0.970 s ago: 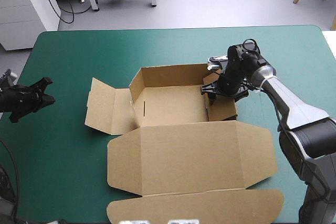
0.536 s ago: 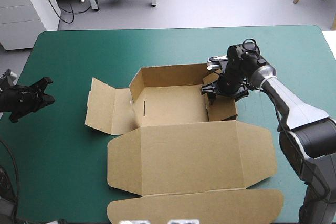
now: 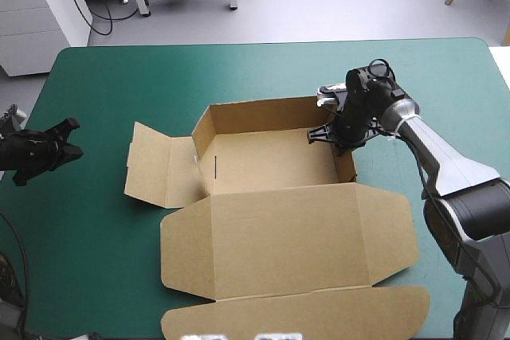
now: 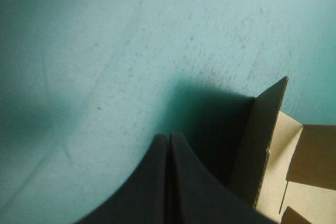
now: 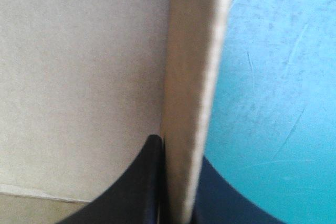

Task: Fold the box

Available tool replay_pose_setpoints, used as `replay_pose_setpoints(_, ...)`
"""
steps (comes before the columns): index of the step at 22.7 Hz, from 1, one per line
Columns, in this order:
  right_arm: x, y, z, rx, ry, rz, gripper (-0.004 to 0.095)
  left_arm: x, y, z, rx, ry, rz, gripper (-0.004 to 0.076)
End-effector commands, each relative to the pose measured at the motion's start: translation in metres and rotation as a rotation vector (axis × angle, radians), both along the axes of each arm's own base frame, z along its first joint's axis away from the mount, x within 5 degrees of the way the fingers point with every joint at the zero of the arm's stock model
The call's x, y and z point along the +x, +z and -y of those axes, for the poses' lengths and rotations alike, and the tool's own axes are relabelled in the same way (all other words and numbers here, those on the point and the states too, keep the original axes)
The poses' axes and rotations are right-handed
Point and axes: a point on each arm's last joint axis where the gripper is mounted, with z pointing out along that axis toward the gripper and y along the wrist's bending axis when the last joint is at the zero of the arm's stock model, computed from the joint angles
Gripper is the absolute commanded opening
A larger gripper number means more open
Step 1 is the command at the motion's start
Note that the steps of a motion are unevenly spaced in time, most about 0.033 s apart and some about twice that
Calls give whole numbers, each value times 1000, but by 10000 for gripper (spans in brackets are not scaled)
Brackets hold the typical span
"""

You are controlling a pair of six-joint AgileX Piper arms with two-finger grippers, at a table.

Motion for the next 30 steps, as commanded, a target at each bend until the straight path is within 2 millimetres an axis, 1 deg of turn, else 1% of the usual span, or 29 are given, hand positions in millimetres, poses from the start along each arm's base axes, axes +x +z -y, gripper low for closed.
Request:
replay_pose_setpoints(1,-6,30,1,31,28,85,-11,-2,22,4,36,-29,95,-10)
replay_pose_setpoints(3,-7,33,2,34,36,100,-19,-2,22,4,37,-26,96,-10)
replay_pose_setpoints(5,-12,51,3,55,42,167,-19,-1,22,3,74,-63,114,-10)
replay_pose_setpoints(6,-19,75,5,76,48,242,-19,-1,22,3,106,-102,128,-10)
replay_pose_setpoints(7,-23,87,6,83,58,278,-19,-1,22,3,116,-117,132,-10)
replay_pose_setpoints(8,-35,119,10,102,75,369,-19,-2,22,4,127,-136,136,-10)
replay_pose_setpoints(9,-41,135,12,114,77,413,-19,-2,22,4,134,-148,138,-10)
replay_pose_setpoints(10,-56,165,17,140,76,504,-19,-2,22,5,143,-174,140,-10)
replay_pose_setpoints(11,-62,177,19,150,75,541,-19,-3,21,5,144,-183,140,-10)
replay_pose_setpoints(12,-76,199,24,171,74,614,-19,-3,21,5,152,-189,134,-10)
replay_pose_setpoints(13,-87,213,27,173,89,661,-19,-4,20,4,162,-193,127,-10)
replay_pose_setpoints(14,-94,221,30,168,108,690,-19,-3,20,3,169,-190,128,-10)
replay_pose_setpoints(16,-101,227,32,146,153,716,-19,-2,21,2,183,-176,139,-8)
replay_pose_setpoints(18,-100,227,32,130,182,727,-19,-2,21,1,187,-171,142,20)
replay_pose_setpoints(19,-97,230,31,137,183,773,-19,-2,21,2,186,-173,141,71)
replay_pose_setpoints(20,-96,233,30,172,141,798,-19,-2,21,2,185,-174,140,127)
replay_pose_setpoints(21,-95,235,29,196,133,820,-19,-2,21,2,185,-174,140,231)
replay_pose_setpoints(24,-95,236,27,215,160,832,-19,-2,20,2,175,-165,134,484)
replay_pose_setpoints(25,-95,236,27,214,160,832,-19,-2,20,2,168,-169,130,561)
replay_pose_setpoints(26,-95,236,27,214,160,832,-19,-2,20,3,164,-172,129,619)
replay_pose_setpoints(28,-94,237,26,220,154,841,-19,-1,19,2,158,-162,135,668)
replay_pose_setpoints(30,-94,239,26,226,149,861,-19,4,17,0,151,-131,155,664)
